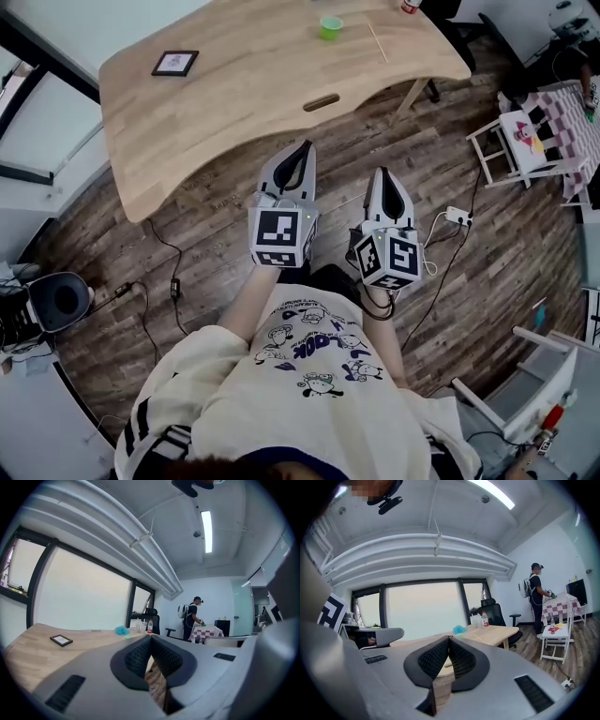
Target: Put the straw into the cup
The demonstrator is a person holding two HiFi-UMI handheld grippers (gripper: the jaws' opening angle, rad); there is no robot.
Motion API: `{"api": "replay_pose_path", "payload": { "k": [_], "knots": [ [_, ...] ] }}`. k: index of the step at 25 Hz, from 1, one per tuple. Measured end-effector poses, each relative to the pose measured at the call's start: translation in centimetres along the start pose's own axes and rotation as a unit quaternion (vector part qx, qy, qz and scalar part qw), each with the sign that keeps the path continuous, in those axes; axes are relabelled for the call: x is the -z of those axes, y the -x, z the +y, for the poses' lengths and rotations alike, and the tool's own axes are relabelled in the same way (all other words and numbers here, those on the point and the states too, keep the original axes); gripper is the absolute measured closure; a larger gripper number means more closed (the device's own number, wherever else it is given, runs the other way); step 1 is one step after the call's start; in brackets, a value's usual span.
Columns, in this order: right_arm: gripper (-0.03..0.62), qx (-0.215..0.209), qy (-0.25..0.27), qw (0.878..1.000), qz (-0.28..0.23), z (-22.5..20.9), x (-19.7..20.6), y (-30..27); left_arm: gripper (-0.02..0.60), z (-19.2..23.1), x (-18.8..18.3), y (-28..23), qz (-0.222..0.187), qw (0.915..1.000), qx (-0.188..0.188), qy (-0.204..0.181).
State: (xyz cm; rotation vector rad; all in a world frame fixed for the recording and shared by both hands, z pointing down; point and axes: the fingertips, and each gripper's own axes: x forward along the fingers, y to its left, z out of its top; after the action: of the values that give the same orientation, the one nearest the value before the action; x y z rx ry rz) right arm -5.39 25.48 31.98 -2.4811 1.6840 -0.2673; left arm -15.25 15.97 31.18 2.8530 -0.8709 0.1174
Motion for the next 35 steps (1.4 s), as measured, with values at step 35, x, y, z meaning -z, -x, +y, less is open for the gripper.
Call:
{"api": "replay_pose_path", "payload": {
  "k": [35],
  "knots": [
    [0.599,-0.036,0.002,0.999,0.019,-7.8,-3.0,-13.6,0.549,0.8,-1.5,-14.5,0.004,0.9991,-0.039,0.018]
  ]
}}
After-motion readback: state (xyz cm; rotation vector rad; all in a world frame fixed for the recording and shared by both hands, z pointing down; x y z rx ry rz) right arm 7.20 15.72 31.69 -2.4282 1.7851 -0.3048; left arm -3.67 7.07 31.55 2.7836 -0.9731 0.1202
